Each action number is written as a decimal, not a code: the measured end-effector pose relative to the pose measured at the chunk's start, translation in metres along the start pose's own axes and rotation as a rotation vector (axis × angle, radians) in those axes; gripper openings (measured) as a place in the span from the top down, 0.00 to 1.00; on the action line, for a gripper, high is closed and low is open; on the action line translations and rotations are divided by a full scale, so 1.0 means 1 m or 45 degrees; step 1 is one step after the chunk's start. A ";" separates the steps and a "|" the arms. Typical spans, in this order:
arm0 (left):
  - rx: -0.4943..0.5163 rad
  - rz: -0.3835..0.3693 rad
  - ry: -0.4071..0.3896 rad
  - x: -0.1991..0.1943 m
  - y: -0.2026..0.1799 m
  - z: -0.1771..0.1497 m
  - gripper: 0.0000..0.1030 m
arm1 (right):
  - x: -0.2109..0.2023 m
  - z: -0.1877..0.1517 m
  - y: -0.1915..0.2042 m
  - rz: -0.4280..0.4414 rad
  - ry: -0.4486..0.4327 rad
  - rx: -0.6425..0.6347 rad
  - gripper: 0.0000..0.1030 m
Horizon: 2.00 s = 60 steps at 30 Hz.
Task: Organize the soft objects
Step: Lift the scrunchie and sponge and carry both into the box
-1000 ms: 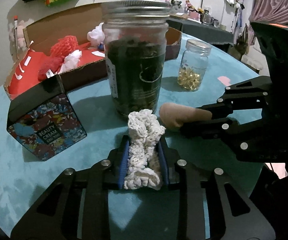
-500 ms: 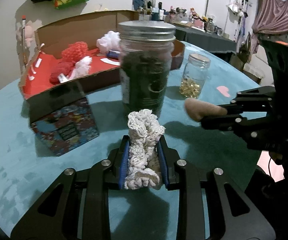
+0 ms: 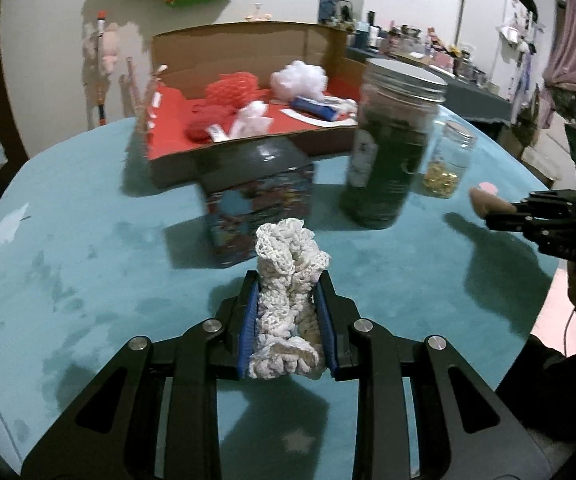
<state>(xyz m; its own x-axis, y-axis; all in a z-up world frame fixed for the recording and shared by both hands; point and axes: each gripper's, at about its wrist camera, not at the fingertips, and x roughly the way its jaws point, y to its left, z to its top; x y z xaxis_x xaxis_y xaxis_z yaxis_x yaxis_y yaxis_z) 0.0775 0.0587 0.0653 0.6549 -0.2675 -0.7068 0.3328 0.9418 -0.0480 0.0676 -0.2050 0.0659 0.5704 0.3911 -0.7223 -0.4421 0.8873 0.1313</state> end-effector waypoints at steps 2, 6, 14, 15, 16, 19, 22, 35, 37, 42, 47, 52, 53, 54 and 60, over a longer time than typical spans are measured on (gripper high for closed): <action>-0.008 0.023 0.002 -0.002 0.007 -0.001 0.75 | -0.001 -0.001 -0.005 -0.013 0.003 0.016 0.84; -0.021 0.067 0.017 -0.002 0.020 -0.003 0.75 | -0.001 -0.003 -0.018 -0.049 0.018 0.050 0.84; -0.076 0.157 0.041 0.005 0.054 0.003 0.75 | -0.001 0.003 -0.046 -0.108 0.027 0.102 0.83; -0.078 0.164 0.039 0.006 0.058 0.005 0.75 | -0.001 0.006 -0.050 -0.116 0.027 0.104 0.83; -0.078 0.173 0.036 0.008 0.062 0.009 0.75 | 0.000 0.008 -0.051 -0.120 0.027 0.103 0.83; -0.070 0.178 0.031 0.013 0.070 0.019 0.75 | 0.003 0.018 -0.062 -0.127 0.028 0.102 0.83; -0.042 0.172 0.034 0.020 0.075 0.028 0.75 | 0.005 0.025 -0.068 -0.125 0.027 0.098 0.83; 0.085 0.071 0.029 0.033 0.091 0.067 0.75 | 0.023 0.067 -0.085 -0.059 0.066 0.002 0.83; 0.098 0.055 0.028 0.034 0.091 0.074 0.75 | 0.026 0.072 -0.085 -0.052 0.072 -0.017 0.83; 0.138 0.016 0.031 0.038 0.088 0.087 0.75 | 0.033 0.084 -0.084 -0.034 0.096 -0.060 0.83; 0.196 -0.009 0.043 0.042 0.083 0.101 0.75 | 0.035 0.093 -0.085 0.002 0.101 -0.078 0.83; 0.252 -0.037 0.055 0.048 0.078 0.115 0.75 | 0.035 0.104 -0.085 0.028 0.106 -0.103 0.82; 0.261 -0.042 0.057 0.049 0.077 0.118 0.75 | 0.036 0.105 -0.085 0.029 0.108 -0.108 0.82; 0.273 -0.051 0.063 0.051 0.076 0.122 0.75 | 0.037 0.108 -0.084 0.030 0.113 -0.118 0.82; 0.316 -0.112 0.080 0.060 0.064 0.143 0.75 | 0.041 0.125 -0.078 0.059 0.126 -0.169 0.82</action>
<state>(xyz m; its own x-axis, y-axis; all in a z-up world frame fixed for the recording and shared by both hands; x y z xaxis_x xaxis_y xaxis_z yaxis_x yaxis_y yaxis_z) 0.2353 0.0737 0.1210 0.5752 -0.3251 -0.7506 0.5478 0.8346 0.0582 0.2120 -0.2272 0.1107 0.4790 0.3991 -0.7818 -0.5578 0.8261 0.0800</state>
